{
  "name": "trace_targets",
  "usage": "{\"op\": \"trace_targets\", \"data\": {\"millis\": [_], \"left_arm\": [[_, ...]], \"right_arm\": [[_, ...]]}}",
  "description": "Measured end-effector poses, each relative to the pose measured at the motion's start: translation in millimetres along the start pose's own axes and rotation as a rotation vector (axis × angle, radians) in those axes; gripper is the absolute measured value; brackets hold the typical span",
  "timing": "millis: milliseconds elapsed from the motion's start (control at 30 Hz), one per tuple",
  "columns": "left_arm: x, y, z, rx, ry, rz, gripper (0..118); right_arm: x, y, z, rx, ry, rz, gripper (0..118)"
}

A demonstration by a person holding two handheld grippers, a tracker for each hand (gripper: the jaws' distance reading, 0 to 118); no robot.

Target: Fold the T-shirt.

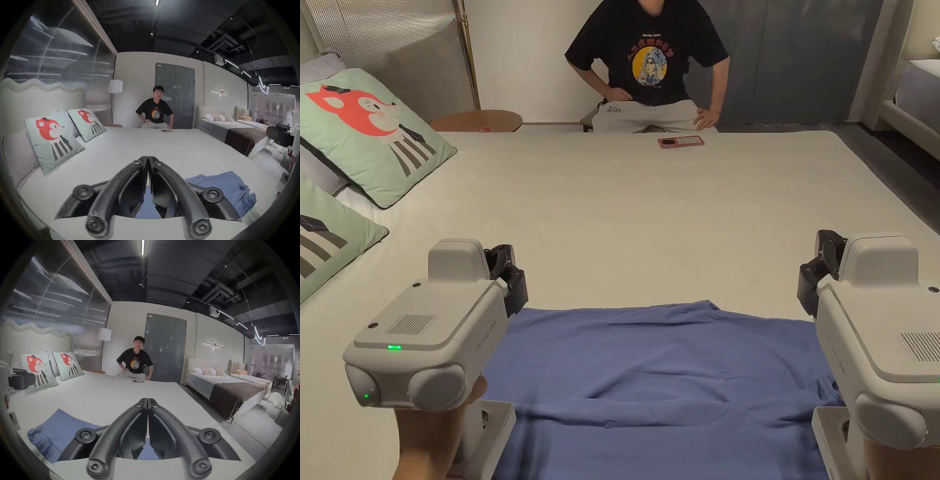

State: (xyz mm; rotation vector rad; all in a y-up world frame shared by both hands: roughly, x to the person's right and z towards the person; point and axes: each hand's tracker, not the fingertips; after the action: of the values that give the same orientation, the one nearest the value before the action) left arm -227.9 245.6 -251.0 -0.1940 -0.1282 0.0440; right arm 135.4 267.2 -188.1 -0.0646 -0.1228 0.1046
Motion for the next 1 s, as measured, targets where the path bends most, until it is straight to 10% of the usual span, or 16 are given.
{"op": "trace_targets", "data": {"millis": [500, 767, 900, 1000], "left_arm": [[-93.7, -30.6, -197.8, -0.549, -0.003, 0.115, 2], [-128.9, -77.3, -268.1, -0.753, 0.059, 0.158, 94], [-130.6, -90.9, -279.2, -0.78, 0.065, 0.15, 89], [-122.2, -101.6, -281.6, -0.803, 0.05, 0.123, 54]], "right_arm": [[0.3, -23.7, -79.9, -0.084, 0.018, 0.013, 1], [5.3, -56.4, -115.3, -0.187, 0.003, 0.022, 1], [8.9, -71.4, -124.1, -0.223, -0.012, 0.026, 1], [12.6, -78.5, -125.8, -0.237, -0.019, 0.023, 1]]}}
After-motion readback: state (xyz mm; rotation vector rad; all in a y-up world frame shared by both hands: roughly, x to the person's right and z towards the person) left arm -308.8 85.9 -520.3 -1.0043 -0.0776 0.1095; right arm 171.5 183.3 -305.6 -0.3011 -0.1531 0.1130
